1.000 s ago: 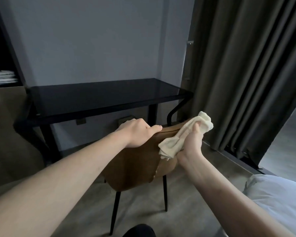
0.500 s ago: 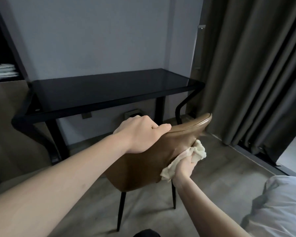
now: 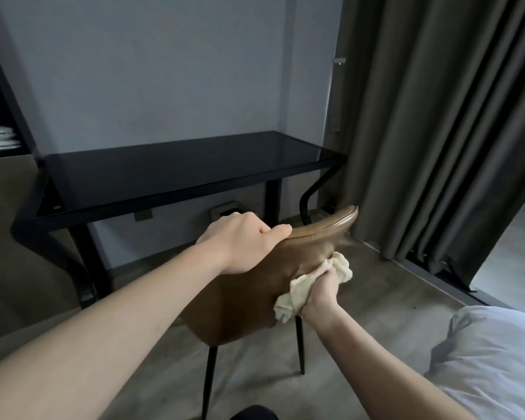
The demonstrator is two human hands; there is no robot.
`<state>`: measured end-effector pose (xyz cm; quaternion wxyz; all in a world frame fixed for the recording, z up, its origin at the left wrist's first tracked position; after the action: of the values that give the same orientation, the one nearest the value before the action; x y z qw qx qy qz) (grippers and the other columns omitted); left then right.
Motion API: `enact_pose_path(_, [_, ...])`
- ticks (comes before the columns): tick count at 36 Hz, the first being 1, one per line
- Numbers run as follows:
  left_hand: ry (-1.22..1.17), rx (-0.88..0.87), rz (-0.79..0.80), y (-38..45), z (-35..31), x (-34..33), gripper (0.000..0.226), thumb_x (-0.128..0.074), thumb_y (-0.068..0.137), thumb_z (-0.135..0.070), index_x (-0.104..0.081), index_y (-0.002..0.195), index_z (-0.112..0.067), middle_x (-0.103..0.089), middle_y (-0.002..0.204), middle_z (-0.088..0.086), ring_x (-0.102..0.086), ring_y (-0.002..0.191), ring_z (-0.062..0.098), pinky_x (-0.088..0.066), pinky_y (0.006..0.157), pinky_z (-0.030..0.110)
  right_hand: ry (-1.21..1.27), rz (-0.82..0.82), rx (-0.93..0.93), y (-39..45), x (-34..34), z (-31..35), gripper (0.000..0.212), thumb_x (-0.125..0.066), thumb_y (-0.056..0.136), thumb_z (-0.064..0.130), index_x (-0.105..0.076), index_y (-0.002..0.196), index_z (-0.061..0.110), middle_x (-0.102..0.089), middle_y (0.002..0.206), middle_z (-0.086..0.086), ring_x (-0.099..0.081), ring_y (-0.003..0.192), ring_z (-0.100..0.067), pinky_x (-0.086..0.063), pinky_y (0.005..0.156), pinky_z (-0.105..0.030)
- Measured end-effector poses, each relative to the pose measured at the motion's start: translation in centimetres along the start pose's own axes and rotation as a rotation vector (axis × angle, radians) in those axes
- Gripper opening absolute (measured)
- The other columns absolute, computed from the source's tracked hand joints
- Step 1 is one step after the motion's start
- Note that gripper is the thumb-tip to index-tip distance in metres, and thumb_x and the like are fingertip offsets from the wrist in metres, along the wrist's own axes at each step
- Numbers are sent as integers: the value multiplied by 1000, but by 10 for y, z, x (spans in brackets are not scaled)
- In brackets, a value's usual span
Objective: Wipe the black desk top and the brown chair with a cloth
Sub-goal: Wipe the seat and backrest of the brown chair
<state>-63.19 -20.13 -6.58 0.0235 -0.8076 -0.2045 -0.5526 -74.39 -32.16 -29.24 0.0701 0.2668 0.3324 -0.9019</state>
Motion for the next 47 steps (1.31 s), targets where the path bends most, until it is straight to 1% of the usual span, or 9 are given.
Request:
enact_pose_path(3, [4,15,-7,-4,-1,2,68,-34,95,-71,-32,56,-16,-37,43,-6,-50,53,18,-36,57,32,64,52,40,-25,-18,31,52,-45,93,72,-66,106,26,-70,74,7,-70,86,-8,-50,88,-22])
enact_pose_path(9, [-14,15,-8,-9,-5,4,67,-34,97,-70,-34,56,-17,-40,46,-5,-53,55,19,-39,59,32,-58,83,192,-38,-18,51,108,-61,43,96,-57,131,33,-72,119,-4,-70,105,-30,-49,98,-52])
enact_pose_path(13, [-9,9,-8,-7,-5,3,69,-32,96,-71,-33,55,-16,-38,44,-5,-52,55,19,-41,62,35,-112,-27,343,-33,-2,52,72,-58,75,75,-56,132,31,-71,117,1,-68,104,-20,-49,101,-45])
enact_pose_path(18, [-5,-8,1,-2,-1,-1,71,-31,96,-72,-35,52,-17,-39,40,-6,-49,52,18,-47,66,37,-96,-130,268,14,22,15,86,-58,62,77,-53,133,29,-67,118,-3,-65,107,-29,-47,104,-53])
enact_pose_path(24, [33,-48,-31,6,2,-5,69,-30,97,-70,-35,55,-15,-38,43,-5,-46,49,15,-42,61,33,-49,-247,143,64,55,-28,46,-57,93,57,-53,128,27,-62,113,1,-60,101,-24,-46,96,-40])
enact_pose_path(28, [53,-68,-47,9,3,-5,68,-31,96,-70,-35,60,-12,-34,46,-3,-44,48,15,-44,62,34,32,-192,-6,107,71,-75,65,-58,83,67,-61,128,20,-71,108,0,-66,84,-20,-48,69,-32])
enact_pose_path(33, [37,-95,-41,11,2,-5,69,-32,97,-70,-33,56,-14,-33,44,-3,-43,47,14,-42,62,33,59,-214,-101,113,70,-94,60,-57,85,68,-67,119,20,-70,96,2,-66,79,-19,-54,88,-37])
enact_pose_path(39, [26,-89,-26,8,1,-5,70,-32,97,-70,-34,54,-14,-35,43,-5,-44,45,14,-41,61,30,9,-165,-87,97,61,-49,54,-56,78,68,-60,117,30,-65,114,10,-64,95,-21,-50,76,-38])
enact_pose_path(47, [-5,-42,1,0,-2,0,72,-31,95,-72,-33,50,-17,-37,41,-5,-49,50,16,-37,60,33,-137,119,145,48,-3,83,60,-47,95,62,-56,135,18,-61,135,-2,-58,125,-25,-39,114,-46])
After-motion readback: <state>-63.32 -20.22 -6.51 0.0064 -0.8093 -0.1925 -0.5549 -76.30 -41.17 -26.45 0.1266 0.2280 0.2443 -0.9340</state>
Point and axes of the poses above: each hand's wrist, its own y-axis towards the middle knuckle, its own x-axis out of the back of the hand, z = x × y, the point moved 10 cm from there along y, towards the middle knuckle
